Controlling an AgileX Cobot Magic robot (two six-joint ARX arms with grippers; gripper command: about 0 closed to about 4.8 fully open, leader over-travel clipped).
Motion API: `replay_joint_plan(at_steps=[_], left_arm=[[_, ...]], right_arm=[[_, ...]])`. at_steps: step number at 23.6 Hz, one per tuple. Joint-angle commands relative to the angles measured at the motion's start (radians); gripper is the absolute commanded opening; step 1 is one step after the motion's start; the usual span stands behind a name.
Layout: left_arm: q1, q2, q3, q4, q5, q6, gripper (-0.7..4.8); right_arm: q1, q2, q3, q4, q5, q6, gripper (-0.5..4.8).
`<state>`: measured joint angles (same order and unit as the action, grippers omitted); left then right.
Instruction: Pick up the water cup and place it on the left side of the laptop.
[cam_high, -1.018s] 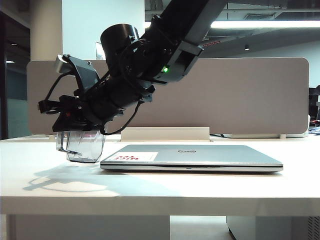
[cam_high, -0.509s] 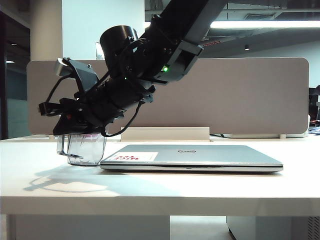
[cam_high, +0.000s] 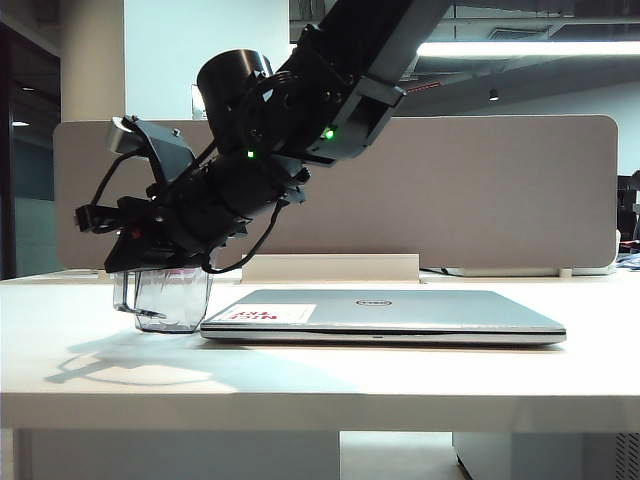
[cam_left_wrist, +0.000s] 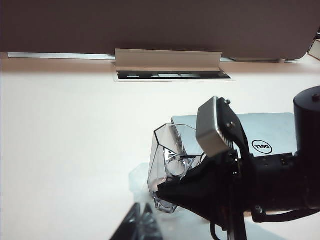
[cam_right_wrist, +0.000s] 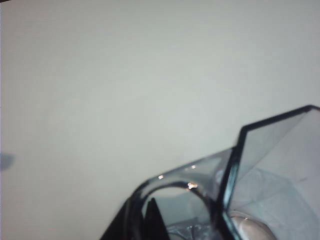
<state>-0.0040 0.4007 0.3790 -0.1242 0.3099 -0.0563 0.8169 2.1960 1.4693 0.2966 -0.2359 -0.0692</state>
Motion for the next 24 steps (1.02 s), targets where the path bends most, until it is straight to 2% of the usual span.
replay_joint_plan(at_steps=[1, 9, 13, 17, 19, 20, 21, 24], left_arm=[[-0.001, -0.001, 0.007, 0.009, 0.001, 0.004, -0.06], [-0.001, 0.000, 0.007, 0.009, 0.001, 0.004, -0.06], [-0.001, 0.000, 0.007, 0.009, 0.001, 0.004, -0.06], [-0.001, 0.000, 0.007, 0.009, 0.001, 0.004, -0.06], [-0.001, 0.000, 0.007, 0.009, 0.001, 0.004, -0.06], [-0.001, 0.000, 0.007, 0.009, 0.000, 0.004, -0.06], [-0.001, 0.000, 0.007, 0.008, 0.001, 0.004, -0.06], [-0.001, 0.000, 0.007, 0.008, 0.001, 0.004, -0.06]], right_arm=[[0.003, -0.003, 0.001, -0.027, -0.006, 0.011, 0.59], [0.004, -0.003, 0.001, -0.031, -0.007, 0.014, 0.61], [0.005, -0.003, 0.001, -0.031, -0.007, 0.014, 1.27], [0.005, -0.003, 0.001, -0.032, -0.007, 0.017, 1.29], [0.006, -0.003, 0.001, -0.037, -0.007, 0.017, 1.66], [0.006, -0.005, 0.001, -0.048, -0.007, 0.017, 2.14], [0.005, -0.005, 0.001, -0.056, -0.007, 0.017, 2.30], [0.005, -0.005, 0.001, -0.085, -0.007, 0.017, 2.35]])
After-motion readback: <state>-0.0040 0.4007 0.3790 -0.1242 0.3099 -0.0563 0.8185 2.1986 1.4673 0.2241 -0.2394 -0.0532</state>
